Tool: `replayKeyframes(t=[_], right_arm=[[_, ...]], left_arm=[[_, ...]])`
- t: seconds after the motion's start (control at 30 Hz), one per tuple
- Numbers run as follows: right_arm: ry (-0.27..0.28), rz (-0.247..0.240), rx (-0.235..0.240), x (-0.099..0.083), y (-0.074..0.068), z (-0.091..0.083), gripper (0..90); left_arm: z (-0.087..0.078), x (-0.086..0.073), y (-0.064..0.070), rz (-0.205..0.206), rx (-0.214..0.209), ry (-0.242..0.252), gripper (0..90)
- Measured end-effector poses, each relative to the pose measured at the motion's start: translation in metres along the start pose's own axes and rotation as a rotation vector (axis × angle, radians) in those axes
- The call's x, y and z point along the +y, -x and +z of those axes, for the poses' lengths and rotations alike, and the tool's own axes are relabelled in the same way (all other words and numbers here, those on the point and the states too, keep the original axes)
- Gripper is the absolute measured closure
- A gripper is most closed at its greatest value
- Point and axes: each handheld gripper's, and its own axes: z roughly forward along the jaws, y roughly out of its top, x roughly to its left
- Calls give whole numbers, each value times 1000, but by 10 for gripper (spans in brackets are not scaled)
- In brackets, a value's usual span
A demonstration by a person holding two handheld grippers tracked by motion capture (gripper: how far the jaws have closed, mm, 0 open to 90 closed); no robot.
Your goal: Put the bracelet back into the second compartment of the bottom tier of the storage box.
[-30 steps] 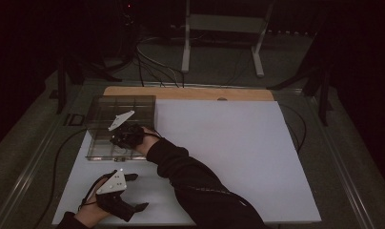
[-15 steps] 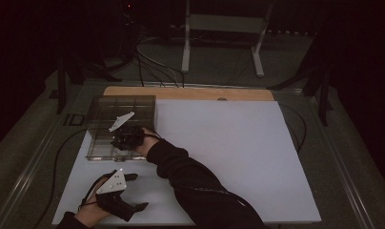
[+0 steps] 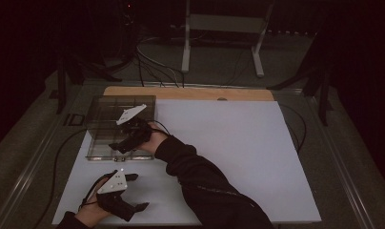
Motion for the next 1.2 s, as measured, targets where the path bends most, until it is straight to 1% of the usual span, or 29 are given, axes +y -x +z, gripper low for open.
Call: replayKeyframes(t=[0.03,0.07,0.1,0.27,0.33,0.4,0.43,0.5,0.63,0.73,0.9,0.97,1.2], right_arm=[[8,-7,-5,0,-1,-4,151],[13,-8,2,0,-1,-7,137],[18,-3,8,1,0,-10,141],[41,-7,-12,1,1,-27,133],[54,-9,-9,-1,2,-33,119],[54,-13,-14,-2,3,-35,119],[61,-12,-15,-5,4,-41,116],[61,-19,-27,-8,6,-47,115],[60,-15,-43,-15,10,-59,115],[61,-12,-55,-21,13,-68,116],[54,-3,-77,-32,17,-83,115],[60,2,-85,-35,19,-89,115],[57,17,-107,-49,22,-106,116]], left_arm=[[0,0,0,0,0,0,2],[0,0,0,2,-1,-4,2],[1,0,0,-1,0,-4,2],[1,0,0,-2,3,-4,2],[1,0,0,-3,5,-4,2],[1,0,0,-2,3,-5,2],[1,0,0,-2,5,-7,2],[2,0,0,-4,6,-4,2],[2,0,-1,-2,9,-14,2],[2,0,-1,-4,10,-12,2],[2,0,-1,-4,10,-11,2],[3,0,-1,-8,9,-12,2],[3,0,-1,-8,11,-14,2]])
